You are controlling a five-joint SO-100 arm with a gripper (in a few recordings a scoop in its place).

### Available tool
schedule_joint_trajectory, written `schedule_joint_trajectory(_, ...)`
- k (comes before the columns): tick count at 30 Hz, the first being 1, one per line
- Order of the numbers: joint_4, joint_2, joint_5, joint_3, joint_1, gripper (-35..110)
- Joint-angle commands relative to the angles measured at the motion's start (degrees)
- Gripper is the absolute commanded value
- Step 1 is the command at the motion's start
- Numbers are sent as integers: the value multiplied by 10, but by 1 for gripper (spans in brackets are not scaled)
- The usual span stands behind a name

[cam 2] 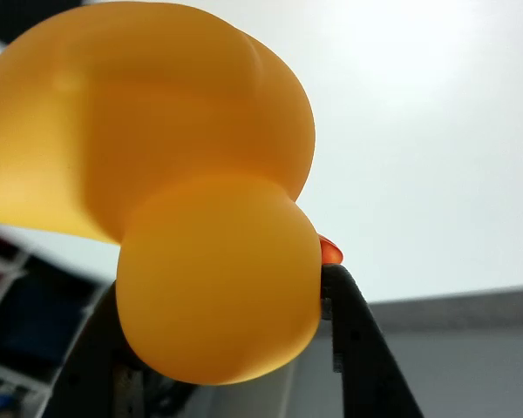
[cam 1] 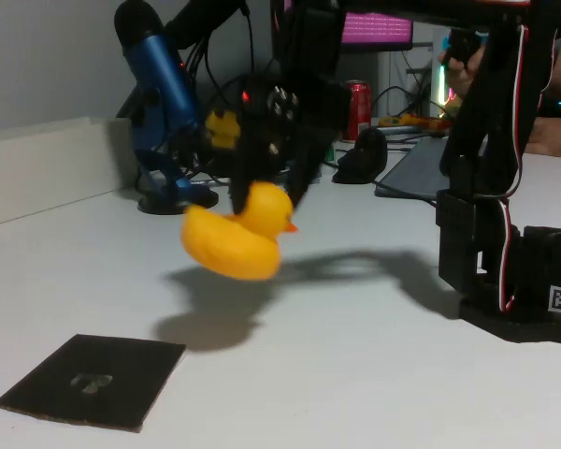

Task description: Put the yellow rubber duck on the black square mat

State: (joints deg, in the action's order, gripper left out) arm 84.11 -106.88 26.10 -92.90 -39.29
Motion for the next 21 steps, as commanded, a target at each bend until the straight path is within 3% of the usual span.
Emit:
schedule_joint_trajectory(1, -1, -28, -10, 74, 4, 17)
schedule_joint_trajectory(16, 2, 192, -16, 326, 45, 17)
schedule_joint_trajectory(21, 1, 269, -67, 368, 46, 17)
